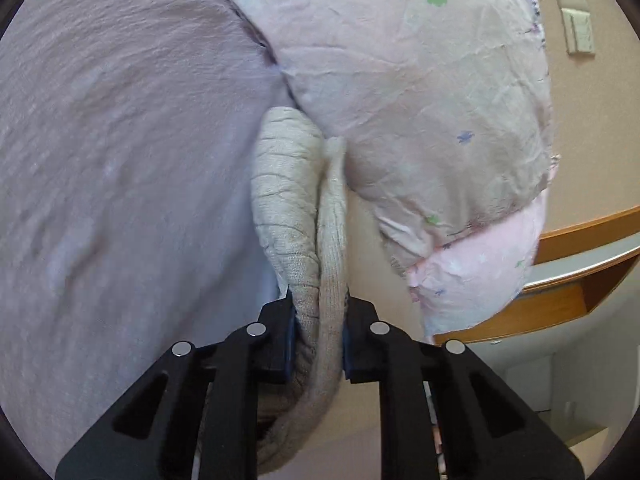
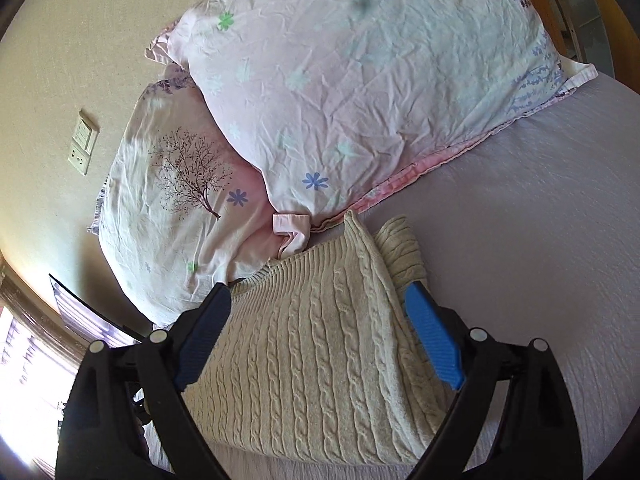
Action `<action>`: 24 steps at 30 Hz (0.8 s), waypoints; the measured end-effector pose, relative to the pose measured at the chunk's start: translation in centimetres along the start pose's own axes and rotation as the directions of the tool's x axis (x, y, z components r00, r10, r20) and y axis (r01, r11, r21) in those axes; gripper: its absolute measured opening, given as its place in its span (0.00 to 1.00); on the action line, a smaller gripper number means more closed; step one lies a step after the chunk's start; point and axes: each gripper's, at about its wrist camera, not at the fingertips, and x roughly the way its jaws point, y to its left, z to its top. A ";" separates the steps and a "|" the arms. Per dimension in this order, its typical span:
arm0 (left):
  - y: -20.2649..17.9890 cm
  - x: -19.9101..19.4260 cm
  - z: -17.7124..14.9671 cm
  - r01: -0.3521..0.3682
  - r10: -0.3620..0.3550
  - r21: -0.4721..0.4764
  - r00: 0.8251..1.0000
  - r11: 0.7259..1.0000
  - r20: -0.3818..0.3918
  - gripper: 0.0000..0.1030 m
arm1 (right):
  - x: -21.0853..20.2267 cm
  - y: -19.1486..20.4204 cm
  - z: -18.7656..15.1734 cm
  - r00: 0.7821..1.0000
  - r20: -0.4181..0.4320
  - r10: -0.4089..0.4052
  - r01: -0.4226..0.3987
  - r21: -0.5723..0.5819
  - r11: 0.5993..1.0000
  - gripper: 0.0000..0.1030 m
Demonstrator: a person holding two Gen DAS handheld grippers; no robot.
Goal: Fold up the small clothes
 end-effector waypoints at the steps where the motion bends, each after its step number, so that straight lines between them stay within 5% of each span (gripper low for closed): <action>1: -1.4 0.1 -0.4 0.055 -0.055 0.001 0.998 0.998 0.006 0.16 | -0.6 -0.2 0.1 1.000 0.012 0.000 0.000 -0.004 1.000 0.86; 4: -7.1 1.9 -2.0 0.205 -0.204 0.049 0.979 0.978 -0.013 0.16 | -2.5 -0.8 0.3 0.998 0.057 -0.007 0.008 -0.023 1.000 0.86; 8: -14.7 9.0 -5.5 0.359 -0.346 0.088 0.929 0.929 -0.134 0.16 | -4.5 -1.9 0.4 0.994 0.108 -0.035 0.039 -0.034 0.999 0.86; 11: -17.9 17.7 -9.2 0.390 -0.368 0.041 0.895 0.920 -0.252 0.16 | -4.7 -3.0 0.4 0.992 0.113 -0.053 0.055 -0.010 0.998 0.86; 14: -18.5 25.9 -12.7 0.305 -0.302 -0.061 0.857 0.951 -0.417 0.18 | -3.9 -3.9 0.6 0.994 0.068 -0.079 0.079 0.001 0.997 0.86; 16: -18.4 26.9 -13.6 0.343 -0.350 -0.104 0.809 0.933 -0.471 0.18 | -3.9 -4.1 1.0 0.998 0.042 -0.055 0.056 -0.007 0.998 0.86; 17: -18.8 25.9 -13.3 0.385 -0.368 -0.063 0.806 0.921 -0.464 0.18 | -3.9 -4.1 1.1 0.999 0.032 -0.037 0.037 -0.015 0.999 0.86; 19: -19.4 22.5 -11.7 0.407 -0.351 0.063 0.847 0.911 -0.399 0.30 | -3.2 -4.0 1.5 1.000 -0.015 -0.002 0.001 -0.027 1.000 0.80; 21: -19.4 18.8 -9.9 0.335 -0.271 0.189 0.915 0.923 -0.298 0.67 | -1.6 -3.5 1.5 0.996 -0.086 0.000 -0.003 -0.036 0.999 0.65; 24: -18.4 15.4 -8.0 0.170 -0.112 0.325 0.976 0.930 -0.188 0.67 | -0.1 -3.2 1.6 0.991 -0.093 -0.098 0.093 -0.055 0.994 0.62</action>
